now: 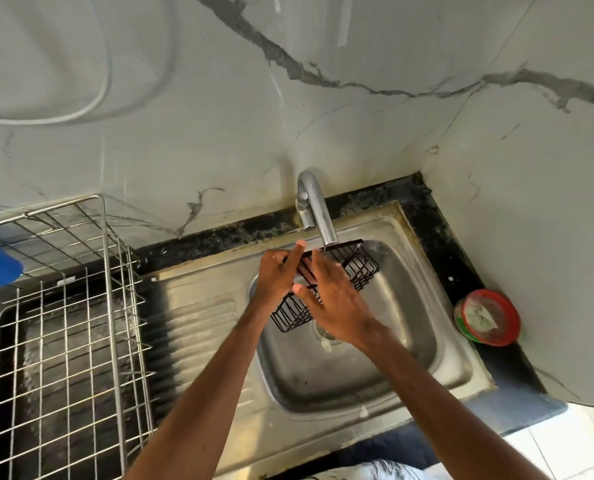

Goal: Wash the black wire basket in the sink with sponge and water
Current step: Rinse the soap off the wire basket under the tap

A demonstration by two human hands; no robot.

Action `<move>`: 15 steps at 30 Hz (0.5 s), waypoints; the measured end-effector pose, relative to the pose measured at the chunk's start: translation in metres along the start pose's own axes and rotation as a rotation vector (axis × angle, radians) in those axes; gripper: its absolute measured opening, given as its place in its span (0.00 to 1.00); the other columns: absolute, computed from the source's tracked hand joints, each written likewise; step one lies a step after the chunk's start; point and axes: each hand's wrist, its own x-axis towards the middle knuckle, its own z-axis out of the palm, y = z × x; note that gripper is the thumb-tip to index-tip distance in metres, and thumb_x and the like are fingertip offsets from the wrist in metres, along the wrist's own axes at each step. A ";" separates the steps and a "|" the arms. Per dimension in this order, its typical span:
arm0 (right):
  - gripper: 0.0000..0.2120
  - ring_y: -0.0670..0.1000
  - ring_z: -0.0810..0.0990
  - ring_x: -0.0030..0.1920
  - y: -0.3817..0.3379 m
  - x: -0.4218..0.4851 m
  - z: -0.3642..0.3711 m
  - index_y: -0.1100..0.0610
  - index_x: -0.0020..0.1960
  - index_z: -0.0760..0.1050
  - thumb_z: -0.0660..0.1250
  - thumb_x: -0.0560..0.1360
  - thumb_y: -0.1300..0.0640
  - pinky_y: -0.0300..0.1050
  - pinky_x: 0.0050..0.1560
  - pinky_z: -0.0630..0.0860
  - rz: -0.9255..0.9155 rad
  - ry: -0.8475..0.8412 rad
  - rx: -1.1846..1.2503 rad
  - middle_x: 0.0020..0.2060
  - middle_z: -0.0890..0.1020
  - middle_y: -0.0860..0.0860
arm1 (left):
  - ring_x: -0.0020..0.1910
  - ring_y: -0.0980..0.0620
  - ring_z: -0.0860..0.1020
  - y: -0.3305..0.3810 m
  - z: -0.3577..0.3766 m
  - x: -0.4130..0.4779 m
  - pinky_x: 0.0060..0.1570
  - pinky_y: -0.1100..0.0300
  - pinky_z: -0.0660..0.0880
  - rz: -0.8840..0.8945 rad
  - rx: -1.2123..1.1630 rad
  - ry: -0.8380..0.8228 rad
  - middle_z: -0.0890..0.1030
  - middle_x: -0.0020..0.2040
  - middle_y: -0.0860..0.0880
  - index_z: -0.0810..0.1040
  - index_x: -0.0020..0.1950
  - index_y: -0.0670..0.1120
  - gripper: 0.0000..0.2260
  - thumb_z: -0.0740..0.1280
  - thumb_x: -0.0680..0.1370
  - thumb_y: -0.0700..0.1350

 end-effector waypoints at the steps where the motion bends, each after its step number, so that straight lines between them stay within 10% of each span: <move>1: 0.41 0.57 0.46 0.81 -0.006 -0.001 0.008 0.60 0.82 0.41 0.48 0.82 0.34 0.58 0.80 0.51 -0.037 -0.051 -0.002 0.81 0.48 0.60 | 0.22 0.55 0.76 -0.001 0.000 0.002 0.29 0.62 0.72 0.000 0.012 0.039 0.79 0.24 0.54 0.79 0.27 0.48 0.25 0.65 0.85 0.49; 15: 0.44 0.50 0.37 0.80 0.011 0.027 0.024 0.55 0.82 0.40 0.28 0.76 0.29 0.56 0.81 0.40 0.000 -0.086 0.062 0.82 0.42 0.53 | 0.17 0.51 0.69 -0.010 -0.016 -0.007 0.22 0.62 0.66 -0.099 -0.071 0.216 0.73 0.20 0.49 0.78 0.29 0.42 0.24 0.68 0.83 0.50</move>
